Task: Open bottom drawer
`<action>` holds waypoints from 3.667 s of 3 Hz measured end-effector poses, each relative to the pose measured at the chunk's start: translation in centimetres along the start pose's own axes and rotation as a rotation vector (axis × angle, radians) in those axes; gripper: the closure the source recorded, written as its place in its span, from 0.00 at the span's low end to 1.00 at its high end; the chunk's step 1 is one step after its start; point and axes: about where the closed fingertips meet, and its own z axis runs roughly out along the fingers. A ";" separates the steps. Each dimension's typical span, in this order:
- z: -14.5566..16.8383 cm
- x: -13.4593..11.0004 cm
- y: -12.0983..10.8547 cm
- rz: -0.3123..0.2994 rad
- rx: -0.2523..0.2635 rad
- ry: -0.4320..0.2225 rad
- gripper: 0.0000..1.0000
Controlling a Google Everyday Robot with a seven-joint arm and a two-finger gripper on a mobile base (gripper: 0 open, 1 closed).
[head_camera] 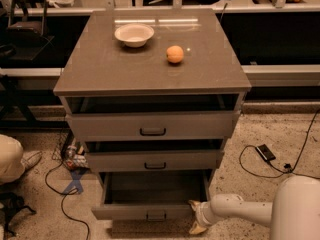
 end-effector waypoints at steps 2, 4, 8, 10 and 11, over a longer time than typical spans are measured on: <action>0.1 0.0 0.4 -0.005 -0.014 -0.001 0.85; 0.0 0.0 0.4 -0.005 -0.013 -0.001 0.82; 0.0 -0.2 0.6 -0.005 -0.019 -0.003 0.00; 0.7 0.2 1.4 0.028 -0.039 0.021 0.00; 0.6 1.2 2.3 0.066 -0.039 0.034 0.18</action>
Offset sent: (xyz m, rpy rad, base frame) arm -0.0190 -0.0246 0.0102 -0.0138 -0.0385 -0.0393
